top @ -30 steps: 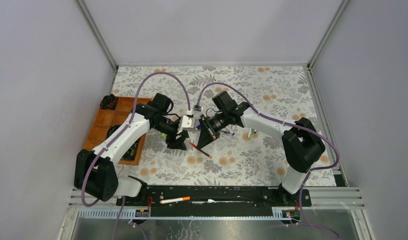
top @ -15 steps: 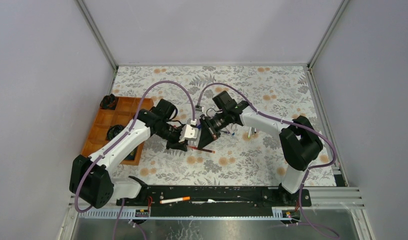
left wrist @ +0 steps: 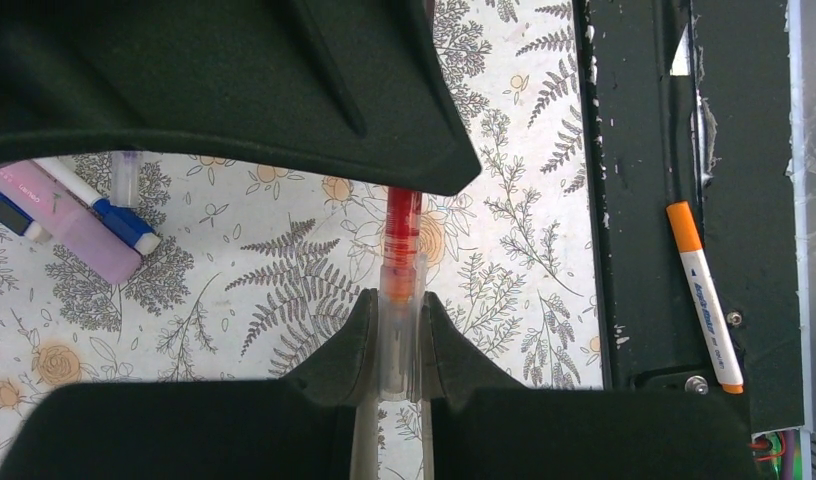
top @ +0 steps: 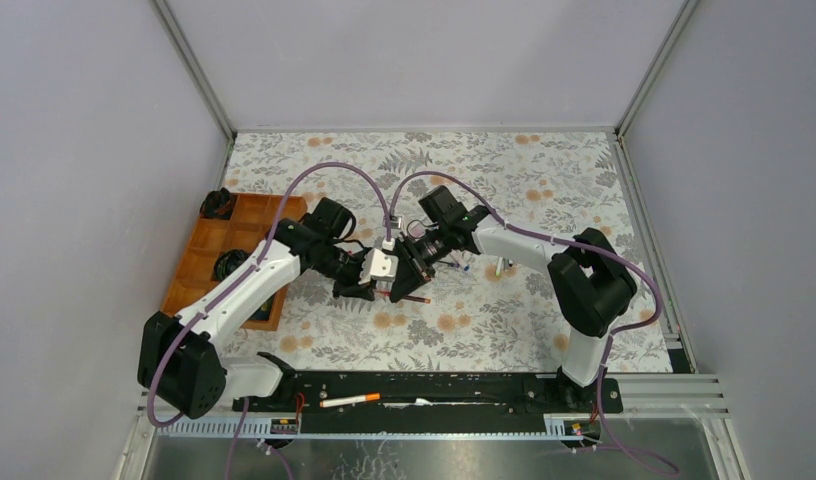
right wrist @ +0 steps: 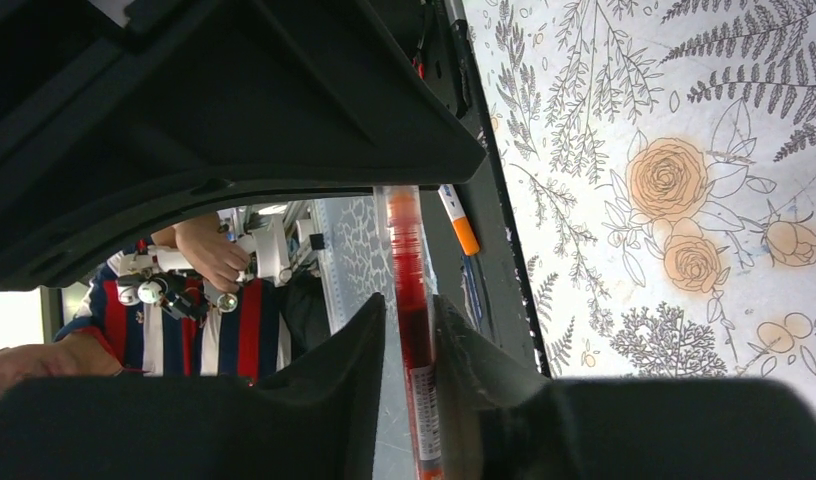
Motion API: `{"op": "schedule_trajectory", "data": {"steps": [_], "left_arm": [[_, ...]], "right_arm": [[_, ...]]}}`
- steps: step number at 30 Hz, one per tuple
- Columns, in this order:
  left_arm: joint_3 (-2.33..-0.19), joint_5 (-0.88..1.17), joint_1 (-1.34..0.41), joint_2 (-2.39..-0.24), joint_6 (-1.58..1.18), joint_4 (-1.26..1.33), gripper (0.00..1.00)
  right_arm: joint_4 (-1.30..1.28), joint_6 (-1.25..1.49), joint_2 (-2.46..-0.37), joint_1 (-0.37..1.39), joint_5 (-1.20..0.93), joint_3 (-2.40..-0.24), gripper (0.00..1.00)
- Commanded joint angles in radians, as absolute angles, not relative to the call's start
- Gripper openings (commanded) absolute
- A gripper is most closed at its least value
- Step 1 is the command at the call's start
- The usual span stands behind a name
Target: Open the pen caps
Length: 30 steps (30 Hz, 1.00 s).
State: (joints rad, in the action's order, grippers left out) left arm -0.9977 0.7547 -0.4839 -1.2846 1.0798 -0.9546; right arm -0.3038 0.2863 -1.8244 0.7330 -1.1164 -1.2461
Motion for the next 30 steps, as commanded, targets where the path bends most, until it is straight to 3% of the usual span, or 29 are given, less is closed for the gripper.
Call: {"op": "schedule_trajectory", "data": {"steps": [1, 4, 5, 13, 21, 26, 30], "left_arm": [[-1.027, 0.730, -0.491, -1.271, 1.090, -0.932, 0.00], [-1.037, 0.720, -0.491, -1.273, 1.099, -0.945, 0.00], [-1.040, 0.707, -0.491, -1.274, 1.104, -0.950, 0.00], [-1.056, 0.520, -0.416, -1.280, 1.248, -1.024, 0.00], [-1.132, 0.543, -0.202, -1.348, 1.349, -1.082, 0.00], [-1.093, 0.650, -0.212, -1.351, 1.299, -1.037, 0.00], [-1.067, 0.700, -0.333, -1.317, 1.197, -1.010, 0.00]], "right_arm": [[-0.330, 0.276, -1.833, 0.746, -1.171, -1.252, 0.25], [-0.354, 0.259, -1.822, 0.745, -1.155, -1.247, 0.03], [-0.361, 0.254, -1.816, 0.744, -1.142, -1.242, 0.00], [-0.400, 0.236, -1.734, 0.713, -1.006, -1.145, 0.00], [-0.424, 0.223, -1.642, 0.667, -0.923, -1.072, 0.00], [-0.386, 0.256, -1.613, 0.647, -0.919, -1.068, 0.00], [-0.368, 0.272, -1.623, 0.647, -0.915, -1.100, 0.00]]}}
